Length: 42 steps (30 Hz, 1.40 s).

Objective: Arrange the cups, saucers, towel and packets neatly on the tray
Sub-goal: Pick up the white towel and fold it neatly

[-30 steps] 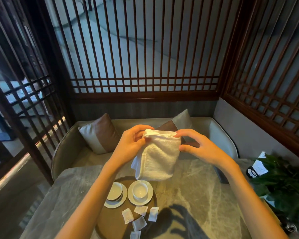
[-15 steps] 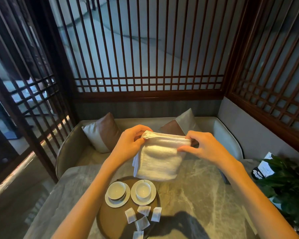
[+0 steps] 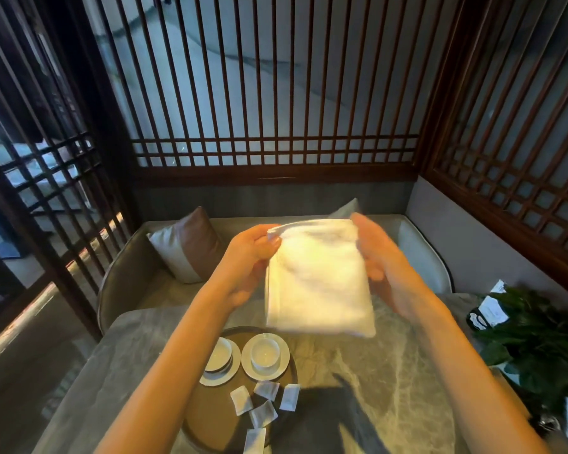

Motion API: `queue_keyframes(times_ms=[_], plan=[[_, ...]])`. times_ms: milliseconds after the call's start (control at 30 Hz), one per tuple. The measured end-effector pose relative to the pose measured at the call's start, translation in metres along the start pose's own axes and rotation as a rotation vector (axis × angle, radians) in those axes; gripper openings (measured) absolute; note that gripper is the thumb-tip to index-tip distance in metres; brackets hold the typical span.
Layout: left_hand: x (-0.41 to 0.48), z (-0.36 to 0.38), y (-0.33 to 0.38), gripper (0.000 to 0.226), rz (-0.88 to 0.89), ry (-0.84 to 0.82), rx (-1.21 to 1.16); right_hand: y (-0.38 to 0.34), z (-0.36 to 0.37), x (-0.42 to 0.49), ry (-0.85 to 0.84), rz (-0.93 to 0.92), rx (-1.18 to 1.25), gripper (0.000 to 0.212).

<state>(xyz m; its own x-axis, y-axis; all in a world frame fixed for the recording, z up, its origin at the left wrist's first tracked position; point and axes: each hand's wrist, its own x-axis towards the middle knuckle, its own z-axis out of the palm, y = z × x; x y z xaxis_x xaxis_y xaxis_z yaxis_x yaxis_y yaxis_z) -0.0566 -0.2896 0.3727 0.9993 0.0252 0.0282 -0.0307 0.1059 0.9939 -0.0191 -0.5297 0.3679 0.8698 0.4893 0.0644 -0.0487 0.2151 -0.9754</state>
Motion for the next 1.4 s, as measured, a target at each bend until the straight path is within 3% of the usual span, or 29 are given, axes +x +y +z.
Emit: queue_keyframes(times_ms=[67, 133, 233, 333, 400, 500, 600, 700, 767, 833, 967, 1200, 1400], plan=[[0.001, 0.001, -0.006, 0.017, -0.037, -0.022, -0.051, 0.021, 0.005, -0.003, -0.128, 0.258, 0.236, 0.062], [-0.001, -0.003, -0.018, 0.015, -0.083, 0.017, -0.091, 0.045, 0.009, -0.009, -0.074, 0.402, 0.269, 0.066], [0.0, -0.018, -0.042, 0.021, -0.163, 0.069, -0.254, 0.066, 0.008, -0.008, -0.019, 0.413, 0.197, 0.059], [-0.005, -0.029, -0.074, 0.051, -0.336, -0.121, -0.568, 0.07, 0.007, -0.004, -0.03, 0.377, 0.262, 0.052], [-0.01, -0.028, -0.101, 0.076, -0.492, -0.221, -0.609, 0.073, 0.007, -0.002, -0.037, 0.373, 0.229, 0.053], [-0.02, -0.017, -0.13, 0.075, -0.566, -0.231, -0.611, 0.08, 0.003, -0.002, -0.035, 0.382, 0.165, 0.057], [-0.027, -0.004, -0.14, 0.049, -0.522, -0.074, -0.521, 0.08, 0.0, -0.003, -0.052, 0.421, 0.166, 0.049], [-0.029, 0.001, -0.138, 0.033, -0.47, -0.083, -0.426, 0.074, -0.007, -0.007, -0.05, 0.458, 0.178, 0.029], [-0.027, -0.004, -0.135, 0.036, -0.438, -0.079, -0.409, 0.069, -0.015, -0.01, -0.041, 0.46, 0.171, 0.02], [-0.025, -0.012, -0.126, 0.045, -0.415, -0.107, -0.332, 0.064, -0.023, -0.012, -0.043, 0.451, 0.123, 0.024], [-0.02, -0.022, -0.104, 0.044, -0.376, -0.315, -0.271, 0.058, -0.032, -0.016, -0.061, 0.452, -0.054, 0.038], [-0.021, -0.022, -0.085, 0.038, -0.335, -0.334, -0.009, 0.054, -0.033, -0.022, -0.1, 0.425, -0.137, 0.044], [-0.027, -0.017, -0.077, 0.037, -0.249, -0.382, 0.148, 0.055, -0.03, -0.025, -0.023, 0.377, -0.226, 0.049]])
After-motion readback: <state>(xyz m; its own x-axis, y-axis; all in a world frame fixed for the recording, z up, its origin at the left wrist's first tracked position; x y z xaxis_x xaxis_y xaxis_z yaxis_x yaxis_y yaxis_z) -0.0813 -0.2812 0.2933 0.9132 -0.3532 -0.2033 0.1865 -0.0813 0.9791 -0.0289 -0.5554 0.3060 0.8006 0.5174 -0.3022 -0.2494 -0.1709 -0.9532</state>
